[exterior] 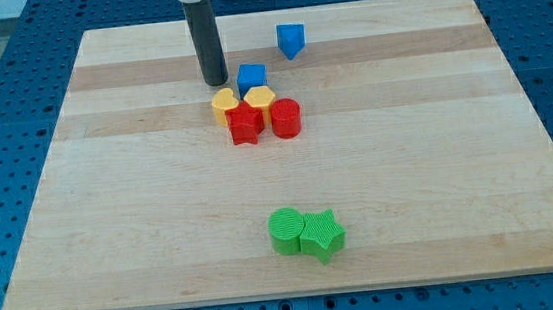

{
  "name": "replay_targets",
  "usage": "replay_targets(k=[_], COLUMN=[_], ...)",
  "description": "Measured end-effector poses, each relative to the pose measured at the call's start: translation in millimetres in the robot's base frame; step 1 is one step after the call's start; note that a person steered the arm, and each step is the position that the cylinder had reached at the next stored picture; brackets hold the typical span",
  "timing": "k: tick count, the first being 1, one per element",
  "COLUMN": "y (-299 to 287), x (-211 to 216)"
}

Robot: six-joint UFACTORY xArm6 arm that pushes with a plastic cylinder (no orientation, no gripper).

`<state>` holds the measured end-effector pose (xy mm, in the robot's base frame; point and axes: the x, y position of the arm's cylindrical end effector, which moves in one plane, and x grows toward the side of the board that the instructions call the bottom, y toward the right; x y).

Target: Slightly push the blue cube into the yellow hexagon

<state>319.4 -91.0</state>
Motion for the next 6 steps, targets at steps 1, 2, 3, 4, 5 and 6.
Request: replay_targets(k=[1, 2, 3, 4, 5, 6], y=[7, 17, 33, 46, 48, 48], x=[-8, -15, -15, -15, -12, 0])
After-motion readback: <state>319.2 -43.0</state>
